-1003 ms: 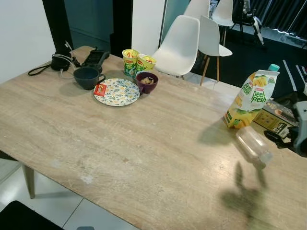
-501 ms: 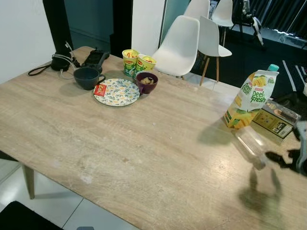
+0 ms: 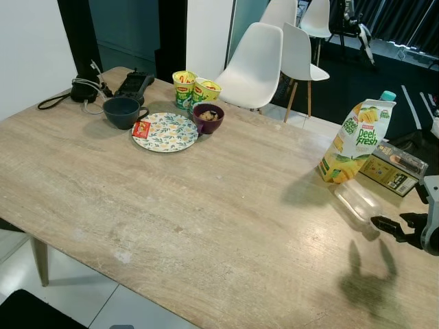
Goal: Restocking fridge
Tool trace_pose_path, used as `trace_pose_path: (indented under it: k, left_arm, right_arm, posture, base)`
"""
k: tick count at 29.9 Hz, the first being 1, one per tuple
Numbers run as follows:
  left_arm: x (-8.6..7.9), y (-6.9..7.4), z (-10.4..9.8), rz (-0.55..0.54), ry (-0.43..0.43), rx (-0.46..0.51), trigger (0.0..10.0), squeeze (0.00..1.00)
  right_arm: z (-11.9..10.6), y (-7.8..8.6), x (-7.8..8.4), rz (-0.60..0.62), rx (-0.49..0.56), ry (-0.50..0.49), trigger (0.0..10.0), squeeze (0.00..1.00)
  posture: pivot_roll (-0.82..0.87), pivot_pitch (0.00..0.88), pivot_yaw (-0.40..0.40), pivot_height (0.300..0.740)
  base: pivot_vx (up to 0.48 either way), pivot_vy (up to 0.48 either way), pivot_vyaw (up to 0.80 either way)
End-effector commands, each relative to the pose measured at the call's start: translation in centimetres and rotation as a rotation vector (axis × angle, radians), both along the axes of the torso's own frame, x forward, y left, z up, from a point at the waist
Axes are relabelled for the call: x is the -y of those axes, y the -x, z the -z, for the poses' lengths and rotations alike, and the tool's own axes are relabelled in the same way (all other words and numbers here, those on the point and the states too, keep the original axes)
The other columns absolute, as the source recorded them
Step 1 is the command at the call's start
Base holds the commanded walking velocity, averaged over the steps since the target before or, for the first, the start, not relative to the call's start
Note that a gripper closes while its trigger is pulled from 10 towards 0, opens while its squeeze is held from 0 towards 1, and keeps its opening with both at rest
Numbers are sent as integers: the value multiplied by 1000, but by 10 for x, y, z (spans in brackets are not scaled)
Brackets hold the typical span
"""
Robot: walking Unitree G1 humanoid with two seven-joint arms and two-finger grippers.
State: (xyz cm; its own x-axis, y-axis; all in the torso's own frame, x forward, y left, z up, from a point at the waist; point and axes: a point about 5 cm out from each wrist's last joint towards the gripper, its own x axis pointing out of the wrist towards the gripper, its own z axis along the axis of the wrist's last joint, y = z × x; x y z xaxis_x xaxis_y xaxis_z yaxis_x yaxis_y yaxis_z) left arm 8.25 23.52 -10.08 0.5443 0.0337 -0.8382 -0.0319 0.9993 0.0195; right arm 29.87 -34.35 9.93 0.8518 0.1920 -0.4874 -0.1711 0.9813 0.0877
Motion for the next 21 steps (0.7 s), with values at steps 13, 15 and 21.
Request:
trace_pose_path:
  k: [13,15,21]
  left_arm:
    - [26,20,9,87,97,-62,10000,0]
    - [26,22,9,86,97,-63,10000,0]
    - [19,34,8,86,87,-81,10000,0]
  right_arm:
    - [-2,-3,-8,-73,66,-64,10000,0]
    - [-4,-3,-8,-81,73,-70,10000,0]
    - [-19,-7,-1,-72,129,-78,10000,0]
  posture:
    - [224,0,-184,740]
    - [224,0,-184,740]
    - [231,5,-176,740]
  base:
    - [0,0,0]
    - [0,0,0]
    - [0,0,0]
